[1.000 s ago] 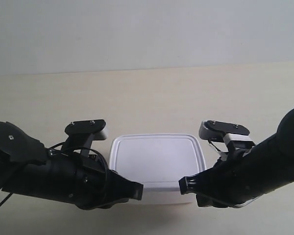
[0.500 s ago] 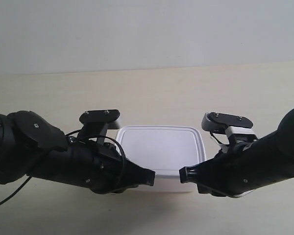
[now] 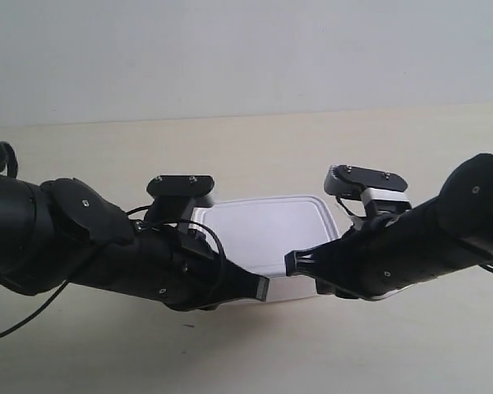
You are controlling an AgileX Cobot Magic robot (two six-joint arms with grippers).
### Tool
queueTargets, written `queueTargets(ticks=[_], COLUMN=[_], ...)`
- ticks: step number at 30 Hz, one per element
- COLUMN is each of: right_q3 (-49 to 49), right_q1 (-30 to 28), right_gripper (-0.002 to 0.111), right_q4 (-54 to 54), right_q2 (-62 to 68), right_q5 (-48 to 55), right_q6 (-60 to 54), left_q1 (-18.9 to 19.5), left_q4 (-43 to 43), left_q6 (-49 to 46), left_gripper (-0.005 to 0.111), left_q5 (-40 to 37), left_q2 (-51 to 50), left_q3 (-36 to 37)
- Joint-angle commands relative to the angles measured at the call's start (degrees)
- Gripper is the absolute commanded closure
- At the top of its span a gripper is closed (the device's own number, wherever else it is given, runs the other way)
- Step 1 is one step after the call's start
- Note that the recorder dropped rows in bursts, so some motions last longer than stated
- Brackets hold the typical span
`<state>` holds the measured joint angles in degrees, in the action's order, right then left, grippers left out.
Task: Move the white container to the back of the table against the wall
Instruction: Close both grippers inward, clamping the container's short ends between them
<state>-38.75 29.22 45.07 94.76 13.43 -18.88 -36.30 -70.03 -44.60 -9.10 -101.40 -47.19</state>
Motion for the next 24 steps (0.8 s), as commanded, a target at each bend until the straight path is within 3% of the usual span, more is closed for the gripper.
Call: queueTargets(ticks=[1,18,24], right_q3=[-2.6,-9.7,-12.2], right_q1=[0.1,-0.1,-2.6], right_gripper=[0.108,0.108,0.108], right_q4=[-0.2,-1.7,-1.7], right_q2=[3.0,8.7,10.9], right_q5=[-0.1,-1.7,-1.1], right_q6=[-0.6,-0.6,-0.6], left_q1=[-0.3,4.0,5.1], left_q4=[1.1,5.4,6.7], left_q6=[-0.2,-0.2,-0.3], left_gripper=[0.107,0.107,0.107], left_q5=[3.0,4.2,4.5], left_q2=[-0.5,-5.0,-5.7], left_q3=[-0.3,-7.4,-7.9])
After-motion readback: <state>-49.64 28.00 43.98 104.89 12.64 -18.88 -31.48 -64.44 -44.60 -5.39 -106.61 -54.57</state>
